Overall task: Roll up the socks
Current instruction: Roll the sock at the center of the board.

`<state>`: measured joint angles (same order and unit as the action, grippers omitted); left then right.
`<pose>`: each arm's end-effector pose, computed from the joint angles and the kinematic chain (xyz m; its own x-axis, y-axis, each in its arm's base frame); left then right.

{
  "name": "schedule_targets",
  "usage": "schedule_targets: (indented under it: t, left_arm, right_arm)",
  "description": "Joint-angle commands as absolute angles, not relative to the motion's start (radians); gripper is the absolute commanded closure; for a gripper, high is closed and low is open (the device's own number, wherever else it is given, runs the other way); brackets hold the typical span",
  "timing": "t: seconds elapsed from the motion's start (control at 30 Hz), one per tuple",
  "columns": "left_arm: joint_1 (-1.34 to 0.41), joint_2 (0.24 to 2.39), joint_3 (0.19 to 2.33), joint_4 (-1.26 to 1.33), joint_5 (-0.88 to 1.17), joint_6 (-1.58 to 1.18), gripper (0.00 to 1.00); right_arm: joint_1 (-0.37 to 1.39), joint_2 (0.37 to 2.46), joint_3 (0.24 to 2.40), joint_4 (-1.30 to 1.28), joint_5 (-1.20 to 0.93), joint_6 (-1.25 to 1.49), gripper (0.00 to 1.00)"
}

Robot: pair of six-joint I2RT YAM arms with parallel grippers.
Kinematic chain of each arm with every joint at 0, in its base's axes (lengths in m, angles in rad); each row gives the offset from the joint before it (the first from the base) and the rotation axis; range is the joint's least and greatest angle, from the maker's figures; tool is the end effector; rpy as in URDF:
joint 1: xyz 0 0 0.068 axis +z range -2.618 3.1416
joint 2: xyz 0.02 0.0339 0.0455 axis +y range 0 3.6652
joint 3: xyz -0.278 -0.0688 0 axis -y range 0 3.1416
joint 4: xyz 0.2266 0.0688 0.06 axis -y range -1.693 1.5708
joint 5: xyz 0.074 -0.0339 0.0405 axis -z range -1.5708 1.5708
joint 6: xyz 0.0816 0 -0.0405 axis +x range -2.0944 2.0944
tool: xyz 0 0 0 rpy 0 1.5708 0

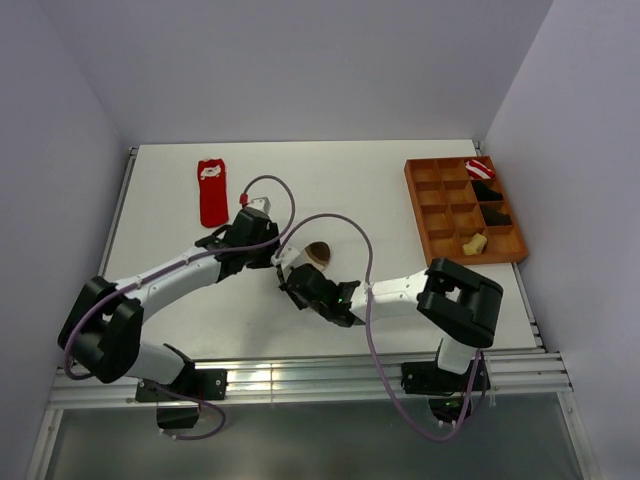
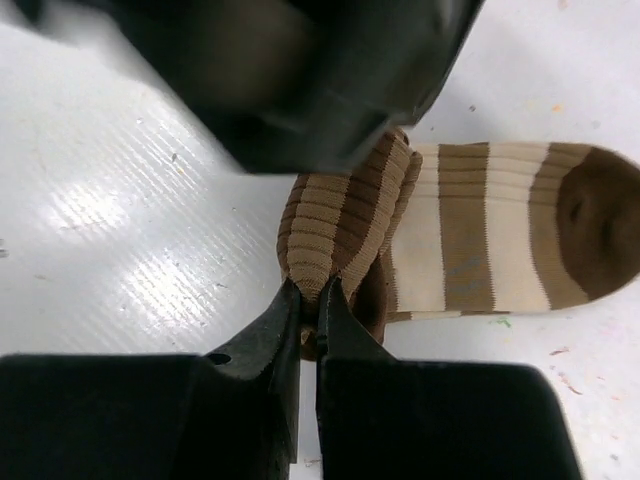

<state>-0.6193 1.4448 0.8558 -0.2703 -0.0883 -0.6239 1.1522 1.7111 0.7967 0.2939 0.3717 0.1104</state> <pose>0.2551 -0.1730 0.1957 -0.8109 -0.1366 -0.5690 0.0709 0.9423 -0.3273 0.1762 0.3230 0.1586 -0.3155 -0.4565 -0.8319 -0.7007 0.7033 -0.1203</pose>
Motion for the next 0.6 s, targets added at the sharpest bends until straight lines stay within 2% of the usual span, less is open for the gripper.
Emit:
schedule_targets:
  t: [0.0, 0.1, 0.3, 0.57]
  left_arm:
    - [-0.597, 1.359, 0.835, -0.242, -0.130, -0.653, 0.48]
    - [-0.568, 1.300, 0.798, -0.230, -0.159, -0.701, 0.41]
    - [-0.517, 1.151, 0.669, -0.161, -0.146, -0.805, 0.40]
    - [-0.518, 1.144, 0.464, 0.052, -0.025, -0.937, 0.39]
  right_arm:
    - [1.103, 1.663, 0.772, 0.322, 0.166, 0.212, 1.00]
    - [1.045, 1.652, 0.762, 0.339, 0.020, 0.245, 1.00]
    - [0.911, 1.666, 0.741, 0.408, -0.286, 0.331, 1.00]
    - [0.776, 1.770, 0.700, 0.598, -0.558, 0.486, 1.00]
